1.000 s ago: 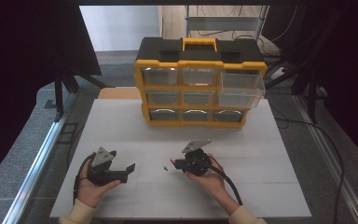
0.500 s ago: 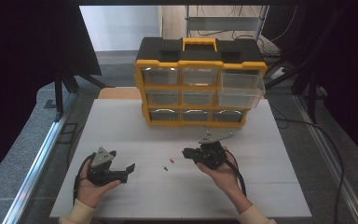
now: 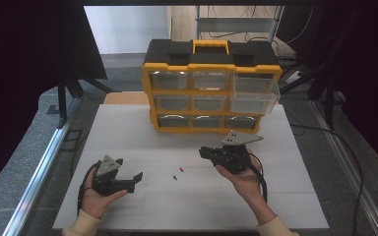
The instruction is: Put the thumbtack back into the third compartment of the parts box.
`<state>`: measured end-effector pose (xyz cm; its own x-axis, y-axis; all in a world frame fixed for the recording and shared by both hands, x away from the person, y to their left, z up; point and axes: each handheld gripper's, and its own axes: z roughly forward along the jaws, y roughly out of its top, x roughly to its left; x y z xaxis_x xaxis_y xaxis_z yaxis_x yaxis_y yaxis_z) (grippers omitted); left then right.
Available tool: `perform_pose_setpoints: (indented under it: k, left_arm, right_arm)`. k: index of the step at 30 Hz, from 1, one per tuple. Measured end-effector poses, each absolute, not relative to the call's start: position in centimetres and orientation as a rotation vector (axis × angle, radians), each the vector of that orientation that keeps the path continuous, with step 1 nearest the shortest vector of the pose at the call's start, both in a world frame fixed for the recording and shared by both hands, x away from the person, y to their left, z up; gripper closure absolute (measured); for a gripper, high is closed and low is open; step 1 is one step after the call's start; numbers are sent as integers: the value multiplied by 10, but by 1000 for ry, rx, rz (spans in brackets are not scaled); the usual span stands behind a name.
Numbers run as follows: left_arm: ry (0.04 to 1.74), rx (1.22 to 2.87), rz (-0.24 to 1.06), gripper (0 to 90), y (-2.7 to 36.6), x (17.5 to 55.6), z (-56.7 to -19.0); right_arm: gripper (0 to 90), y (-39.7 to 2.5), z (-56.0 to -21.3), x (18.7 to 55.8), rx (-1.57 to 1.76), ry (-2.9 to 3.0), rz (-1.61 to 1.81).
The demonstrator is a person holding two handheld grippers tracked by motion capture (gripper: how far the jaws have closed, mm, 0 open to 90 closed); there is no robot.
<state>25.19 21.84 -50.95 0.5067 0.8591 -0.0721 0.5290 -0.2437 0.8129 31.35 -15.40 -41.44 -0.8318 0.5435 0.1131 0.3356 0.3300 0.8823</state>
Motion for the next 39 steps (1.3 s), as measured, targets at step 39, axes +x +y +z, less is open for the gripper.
perform_pose_setpoints:
  k: [39]
  left_arm:
    - [1130,1910,513,95,218,250,-507]
  right_arm:
    - [827,-174,-315,323,712,2124,1672]
